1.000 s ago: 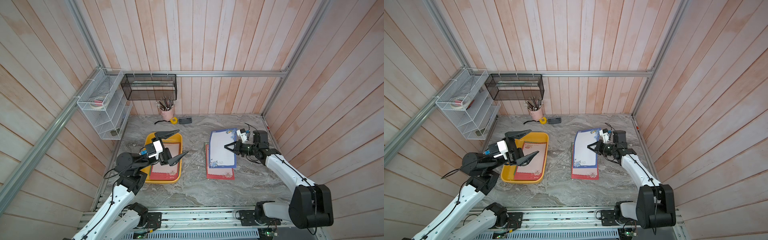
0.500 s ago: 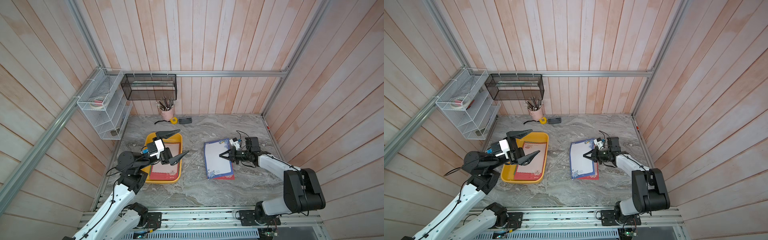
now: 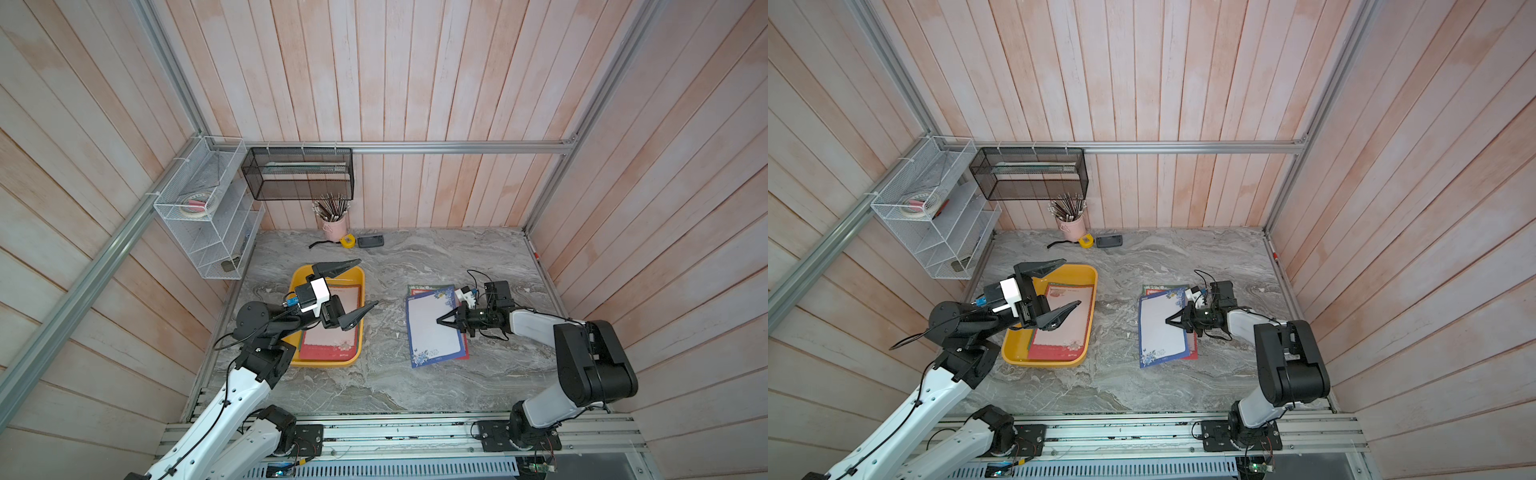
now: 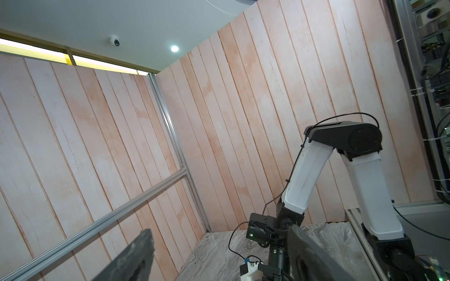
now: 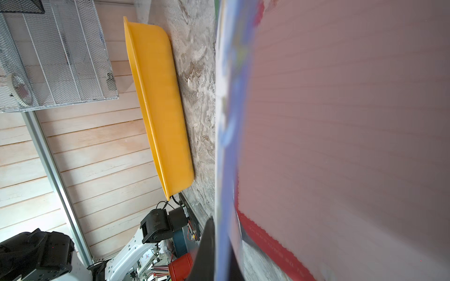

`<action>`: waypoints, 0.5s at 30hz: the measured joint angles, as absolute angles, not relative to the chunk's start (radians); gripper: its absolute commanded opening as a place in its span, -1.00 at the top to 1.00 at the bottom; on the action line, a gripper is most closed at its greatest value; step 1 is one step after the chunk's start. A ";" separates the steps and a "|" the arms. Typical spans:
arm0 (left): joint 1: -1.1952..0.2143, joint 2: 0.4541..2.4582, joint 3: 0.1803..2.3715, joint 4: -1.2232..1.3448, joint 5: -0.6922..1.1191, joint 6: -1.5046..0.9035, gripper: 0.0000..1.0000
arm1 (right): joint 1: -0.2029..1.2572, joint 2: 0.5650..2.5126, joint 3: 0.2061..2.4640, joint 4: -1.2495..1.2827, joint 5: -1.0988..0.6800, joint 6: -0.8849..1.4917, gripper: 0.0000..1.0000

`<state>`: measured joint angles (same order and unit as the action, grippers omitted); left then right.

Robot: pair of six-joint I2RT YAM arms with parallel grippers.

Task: Take out the stationery paper from the storage box
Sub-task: Place the stationery paper at the center of the board.

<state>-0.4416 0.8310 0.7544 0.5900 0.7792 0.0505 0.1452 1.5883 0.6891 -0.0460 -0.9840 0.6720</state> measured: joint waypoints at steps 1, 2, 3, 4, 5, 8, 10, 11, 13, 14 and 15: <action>-0.442 0.831 0.754 0.590 0.778 0.052 -0.75 | 0.145 1.595 0.689 -0.046 -0.982 0.672 0.94; -0.442 0.831 0.754 0.590 0.777 0.053 -0.75 | 0.144 1.602 0.689 -0.046 -0.980 0.670 0.93; -0.442 0.831 0.754 0.590 0.777 0.054 -0.75 | 0.143 1.607 0.689 -0.046 -0.977 0.669 0.93; -0.442 0.831 0.754 0.590 0.777 0.054 -0.75 | 0.142 1.614 0.689 -0.047 -0.975 0.665 0.93; -0.442 0.831 0.754 0.590 0.777 0.057 -0.75 | 0.141 1.620 0.689 -0.048 -0.971 0.662 0.92; -0.442 0.830 0.754 0.590 0.777 0.057 -0.76 | 0.138 1.629 0.689 -0.048 -0.965 0.658 0.92; -0.442 0.830 0.754 0.589 0.777 0.058 -0.76 | 0.134 1.633 0.688 -0.047 -0.962 0.657 0.92; -0.442 0.830 0.754 0.588 0.777 0.058 -0.75 | 0.131 1.634 0.687 -0.046 -0.962 0.658 0.92; -0.442 0.830 0.754 0.587 0.777 0.060 -0.75 | 0.125 1.634 0.685 -0.038 -0.961 0.659 0.92; -0.442 0.830 0.754 0.585 0.777 0.060 -0.75 | 0.120 1.634 0.682 -0.032 -0.961 0.661 0.92; -0.442 0.830 0.754 0.583 0.777 0.060 -0.75 | 0.118 1.634 0.682 -0.028 -0.961 0.662 0.92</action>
